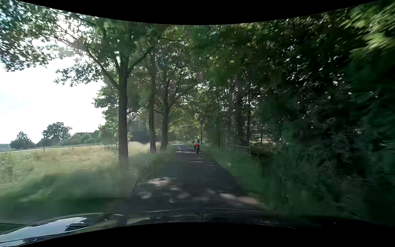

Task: Follow the waypoints while adhering to traffic rules and regulations

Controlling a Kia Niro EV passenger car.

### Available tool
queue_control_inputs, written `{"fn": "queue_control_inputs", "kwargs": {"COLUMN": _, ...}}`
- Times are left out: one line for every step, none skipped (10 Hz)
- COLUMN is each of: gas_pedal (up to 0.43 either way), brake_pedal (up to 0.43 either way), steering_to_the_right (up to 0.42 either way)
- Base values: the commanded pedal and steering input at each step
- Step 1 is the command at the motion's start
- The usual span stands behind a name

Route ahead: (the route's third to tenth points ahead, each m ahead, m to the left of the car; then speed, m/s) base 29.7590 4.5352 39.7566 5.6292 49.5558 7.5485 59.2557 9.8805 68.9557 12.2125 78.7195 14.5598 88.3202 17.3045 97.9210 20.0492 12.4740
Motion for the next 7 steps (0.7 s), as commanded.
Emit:
{"fn": "queue_control_inputs", "kwargs": {"gas_pedal": 0.189, "brake_pedal": 0.0, "steering_to_the_right": -0.017}}
{"fn": "queue_control_inputs", "kwargs": {"gas_pedal": 0.189, "brake_pedal": 0.0, "steering_to_the_right": -0.016}}
{"fn": "queue_control_inputs", "kwargs": {"gas_pedal": 0.189, "brake_pedal": 0.0, "steering_to_the_right": -0.016}}
{"fn": "queue_control_inputs", "kwargs": {"gas_pedal": 0.189, "brake_pedal": 0.0, "steering_to_the_right": -0.016}}
{"fn": "queue_control_inputs", "kwargs": {"gas_pedal": 0.189, "brake_pedal": 0.0, "steering_to_the_right": -0.016}}
{"fn": "queue_control_inputs", "kwargs": {"gas_pedal": 0.189, "brake_pedal": 0.0, "steering_to_the_right": -0.016}}
{"fn": "queue_control_inputs", "kwargs": {"gas_pedal": 0.189, "brake_pedal": 0.0, "steering_to_the_right": -0.017}}
